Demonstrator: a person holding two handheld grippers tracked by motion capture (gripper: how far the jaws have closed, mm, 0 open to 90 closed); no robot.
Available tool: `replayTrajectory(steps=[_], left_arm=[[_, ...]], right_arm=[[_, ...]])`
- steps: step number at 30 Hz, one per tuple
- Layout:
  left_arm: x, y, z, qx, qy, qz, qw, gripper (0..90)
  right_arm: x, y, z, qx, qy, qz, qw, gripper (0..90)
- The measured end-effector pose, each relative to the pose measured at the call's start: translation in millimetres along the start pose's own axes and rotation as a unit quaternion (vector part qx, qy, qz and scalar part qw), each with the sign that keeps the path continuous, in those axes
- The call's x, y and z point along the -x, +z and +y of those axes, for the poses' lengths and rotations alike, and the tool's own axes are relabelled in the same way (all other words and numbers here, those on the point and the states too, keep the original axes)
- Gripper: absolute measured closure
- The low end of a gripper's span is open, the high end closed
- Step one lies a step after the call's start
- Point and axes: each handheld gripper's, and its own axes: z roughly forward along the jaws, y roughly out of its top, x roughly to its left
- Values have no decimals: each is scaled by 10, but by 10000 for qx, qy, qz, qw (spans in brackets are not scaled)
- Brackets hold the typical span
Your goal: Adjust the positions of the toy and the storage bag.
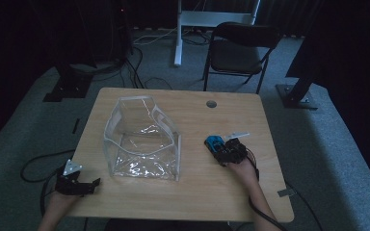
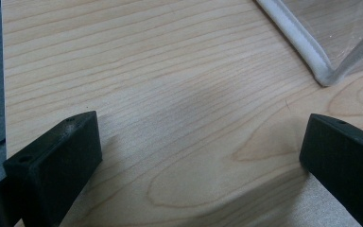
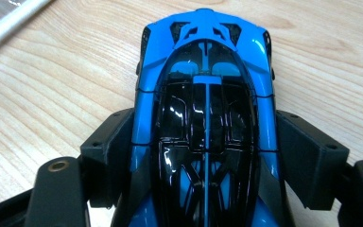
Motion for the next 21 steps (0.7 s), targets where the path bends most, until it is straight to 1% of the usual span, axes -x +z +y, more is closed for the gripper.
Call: replayTrajectory(steps=[2, 4, 5, 6, 7, 8, 9, 10, 11, 12, 14, 16, 17, 19, 21], left_arm=[[0, 0, 0, 0, 0, 0, 10000, 3], [0, 0, 0, 0, 0, 1, 10000, 3], [0, 0, 0, 0, 0, 1, 10000, 3], [0, 0, 0, 0, 0, 0, 10000, 3], [0, 0, 0, 0, 2, 0, 10000, 3], [0, 0, 0, 0, 1, 0, 10000, 3], [0, 0, 0, 0, 2, 0, 10000, 3], [0, 0, 0, 0, 0, 0, 10000, 3], [0, 0, 0, -1, 2, 0, 10000, 3], [0, 0, 0, 0, 1, 0, 10000, 3], [0, 0, 0, 1, -1, 0, 10000, 3], [0, 0, 0, 0, 0, 2, 10000, 3], [1, 0, 0, 0, -2, 3, 10000, 3], [1, 0, 0, 0, -3, 3, 10000, 3], [1, 0, 0, 0, -2, 3, 10000, 3]], right_arm=[[-1, -39, -3, 46, -60, -31, 10000, 267], [10, -75, -4, 2, -96, 8, 10000, 267], [-1, -100, -17, 61, -168, -76, 9998, 267], [8, -122, -22, 20, -139, -22, 9999, 267], [11, -147, -33, 24, -160, -15, 9999, 268], [5, -180, -50, 79, -154, -71, 9998, 268], [15, -213, -61, 42, -144, -14, 9999, 267], [17, -249, -83, 83, -150, -13, 9999, 268], [13, -292, -109, 126, -124, -17, 9998, 267], [20, -335, -136, 116, -121, 32, 9999, 268], [11, -430, -206, 164, -123, 11, 9998, 268], [-9, -532, -288, 197, -166, -20, 9997, 268], [-21, -584, -329, 178, -200, 0, 9996, 268], [-61, -697, -425, 149, -301, -84, 9994, 267], [-88, -811, -528, 147, -336, -103, 9993, 268]])
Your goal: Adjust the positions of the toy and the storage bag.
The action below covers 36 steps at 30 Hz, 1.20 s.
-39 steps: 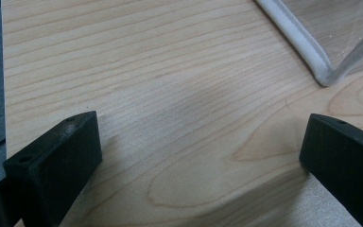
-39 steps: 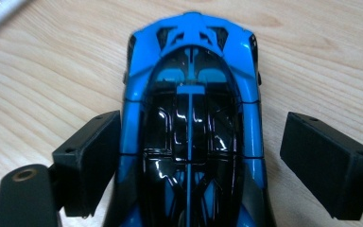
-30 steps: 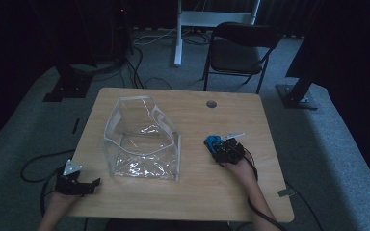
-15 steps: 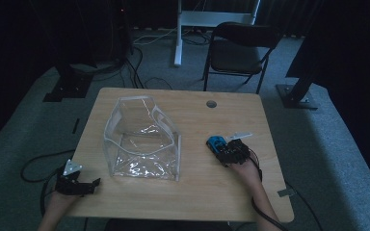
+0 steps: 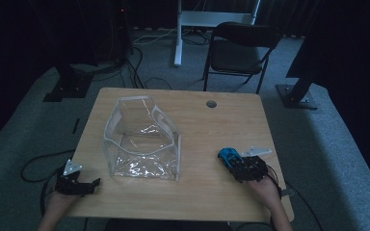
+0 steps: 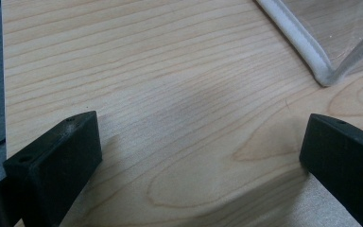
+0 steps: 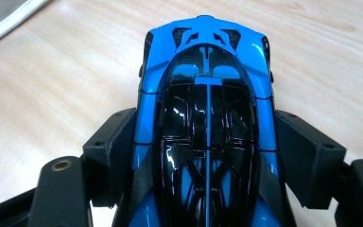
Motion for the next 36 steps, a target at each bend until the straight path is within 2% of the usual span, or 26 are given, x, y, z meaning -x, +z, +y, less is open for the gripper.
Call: replayTrajectory(steps=[6, 10, 16, 18, 26, 31, 36], left_arm=[[2, 1, 1, 1, -9, 12, 10000, 3], [3, 1, 1, 1, -12, 14, 10000, 3], [2, 1, 1, -6, -2, 14, 10000, 3], [2, 1, 1, -6, -2, 15, 10000, 3], [2, 0, 1, -7, -3, 15, 10000, 3], [3, 1, 0, 0, -8, 17, 10000, 3], [5, 0, 0, -1, -20, 28, 10000, 3]], right_arm=[[-100, -311, -296, -13, -164, 36, 9999, 268], [-144, -402, -478, -55, -106, 104, 9999, 267], [-194, -443, -648, -125, -77, 49, 9999, 268], [-206, -441, -677, -130, -143, 49, 9998, 267], [-240, -317, -728, -199, -132, 114, 9997, 267], [-209, -290, -798, -5, 71, 240, 9997, 264], [-234, -307, -786, -183, 18, 163, 9997, 247]])
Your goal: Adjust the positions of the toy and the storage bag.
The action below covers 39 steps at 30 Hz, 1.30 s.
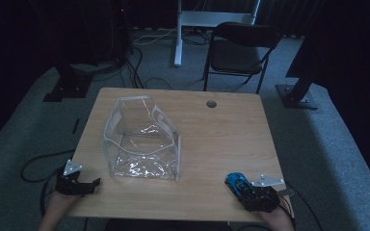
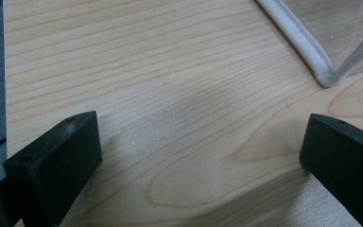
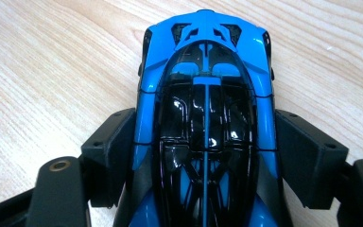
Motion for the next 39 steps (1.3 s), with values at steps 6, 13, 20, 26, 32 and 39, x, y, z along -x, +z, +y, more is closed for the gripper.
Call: replayTrajectory(steps=[6, 13, 20, 26, 32, 39], left_arm=[[5, -3, 1, -8, -9, 14, 10000, 3], [69, -13, 35, -46, 74, -146, 9999, 3], [162, -98, 139, 338, 81, -608, 9975, 3], [280, -121, 243, 451, 219, -758, 9959, 3], [392, -79, 343, 510, 311, -977, 9934, 3], [483, 17, 420, 460, 410, -1153, 9914, 55]], right_arm=[[-11, -74, 48, -70, -22, -124, 9999, 195], [-42, -183, 202, 124, 43, -52, 9999, 144], [-141, -248, 642, 588, -48, 345, 9977, 159], [-426, -184, 1147, 920, -435, 710, 9923, 194], [-745, -10, 1542, 1119, -755, 1134, 9843, 197], [-1012, 314, 1785, 1083, -832, 1435, 9802, 267]])
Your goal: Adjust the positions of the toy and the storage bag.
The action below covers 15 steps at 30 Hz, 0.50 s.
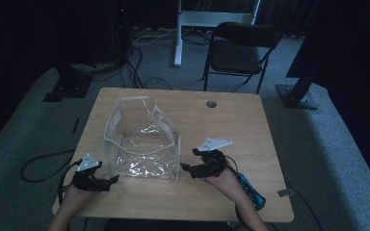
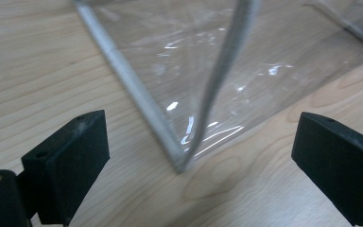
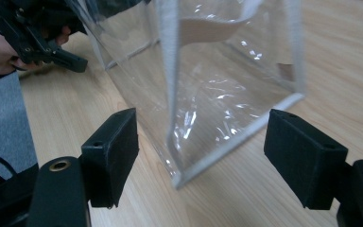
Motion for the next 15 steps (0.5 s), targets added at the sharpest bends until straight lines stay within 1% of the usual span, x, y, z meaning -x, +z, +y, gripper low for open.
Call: replayTrajectory(steps=[1, 2, 3, 4, 5, 6, 7, 8, 10, 11, 12, 13, 14, 15], left_arm=[[5, 7, 4, 47, 7, -36, 10000, 85], [9, 14, 11, 94, 0, -10, 10000, 138], [7, 23, 17, 109, -3, -52, 9999, 156], [12, 32, 23, 133, 10, -57, 9999, 229], [16, 37, 26, 151, 11, -58, 9999, 229], [21, 53, 34, 190, 21, -107, 9998, 274], [21, 53, 34, 190, 21, -107, 9998, 296], [29, 57, 37, 217, 21, -149, 9997, 326], [53, 65, 45, 270, 70, -172, 9995, 343], [61, 66, 48, 273, 89, -158, 9995, 393], [65, 67, 49, 285, 93, -159, 9994, 393], [69, 69, 48, 307, 89, -191, 9993, 414], [73, 72, 47, 324, 85, -191, 9993, 466], [76, 75, 45, 328, 87, -197, 9992, 466]], right_arm=[[-6, 59, 8, -24, 19, 77, 10000, 279], [-17, 113, 16, -59, 19, 96, 9999, 283], [-26, 173, 24, -85, 23, 86, 9999, 315], [-48, 248, 34, -107, 26, 119, 9999, 335], [-48, 248, 34, -107, 26, 119, 9999, 335], [-66, 308, 42, -146, -29, 167, 9998, 339], [-66, 308, 42, -146, -29, 167, 9998, 339], [-76, 343, 43, -144, -26, 113, 9998, 339], [-77, 355, 41, -141, -31, 152, 9998, 349], [-85, 365, 40, -85, -49, 128, 9999, 391], [-85, 365, 40, -85, -49, 128, 9999, 391], [-84, 367, 41, -82, -56, 152, 9998, 418], [-74, 371, 42, -39, -16, 147, 9999, 477], [-74, 371, 42, -39, -16, 147, 9999, 477]])
